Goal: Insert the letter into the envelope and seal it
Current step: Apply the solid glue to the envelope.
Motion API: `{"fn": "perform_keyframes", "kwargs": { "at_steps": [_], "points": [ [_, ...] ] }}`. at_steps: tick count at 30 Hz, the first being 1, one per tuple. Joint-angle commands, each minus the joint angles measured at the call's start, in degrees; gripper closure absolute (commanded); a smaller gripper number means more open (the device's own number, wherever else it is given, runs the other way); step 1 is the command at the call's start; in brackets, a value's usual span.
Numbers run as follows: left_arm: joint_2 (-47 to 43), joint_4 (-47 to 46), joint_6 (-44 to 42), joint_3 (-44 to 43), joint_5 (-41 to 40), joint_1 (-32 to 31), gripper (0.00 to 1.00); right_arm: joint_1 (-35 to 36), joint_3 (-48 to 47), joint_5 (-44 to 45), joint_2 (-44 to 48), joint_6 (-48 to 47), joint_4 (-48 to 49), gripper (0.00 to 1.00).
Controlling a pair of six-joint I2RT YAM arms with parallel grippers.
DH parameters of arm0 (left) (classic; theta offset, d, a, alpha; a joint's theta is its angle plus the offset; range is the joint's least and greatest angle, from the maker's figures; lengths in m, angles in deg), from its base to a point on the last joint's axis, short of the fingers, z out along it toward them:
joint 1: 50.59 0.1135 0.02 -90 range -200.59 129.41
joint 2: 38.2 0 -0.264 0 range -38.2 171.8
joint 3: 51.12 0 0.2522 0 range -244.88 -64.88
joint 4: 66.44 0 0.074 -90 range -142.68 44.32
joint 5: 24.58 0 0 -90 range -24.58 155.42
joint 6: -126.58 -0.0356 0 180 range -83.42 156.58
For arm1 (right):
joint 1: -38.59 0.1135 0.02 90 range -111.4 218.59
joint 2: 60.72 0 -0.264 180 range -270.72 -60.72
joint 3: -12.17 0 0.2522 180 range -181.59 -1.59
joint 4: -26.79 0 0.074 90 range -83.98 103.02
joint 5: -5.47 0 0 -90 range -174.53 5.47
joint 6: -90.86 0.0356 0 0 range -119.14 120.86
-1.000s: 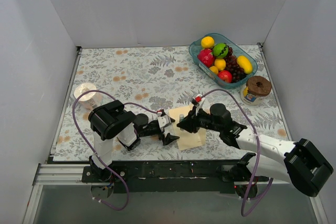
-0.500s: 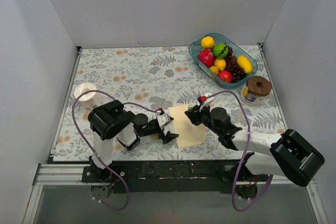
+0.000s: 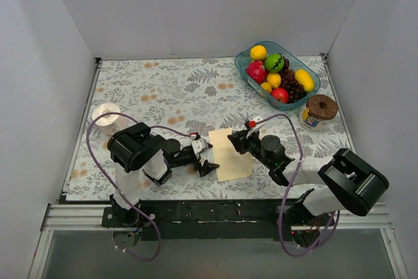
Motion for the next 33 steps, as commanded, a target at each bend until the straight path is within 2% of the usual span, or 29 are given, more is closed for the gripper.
{"fn": "perform_keyframes", "kwargs": {
  "at_steps": [1, 16, 24, 33],
  "points": [
    [2.91, -4.57, -0.82, 0.76, 1.56, 1.03, 0.13, -0.44, 0.68, 0.07, -2.11, -1.59, 9.24, 0.99],
    [4.32, -2.19, 1.38, -0.92, 4.73, 2.44, 0.14, -0.44, 1.12, -0.73, -8.53, -3.17, 16.18, 0.99],
    [4.76, -1.75, 1.73, -1.27, 5.26, 2.70, 0.14, -0.52, 3.31, 2.35, -15.82, -2.90, 29.18, 0.99],
    [5.20, -2.10, 2.17, -1.36, 5.87, 3.06, 0.15, -0.44, 3.58, 2.35, -18.03, -2.64, 34.20, 0.99]
  ]
}}
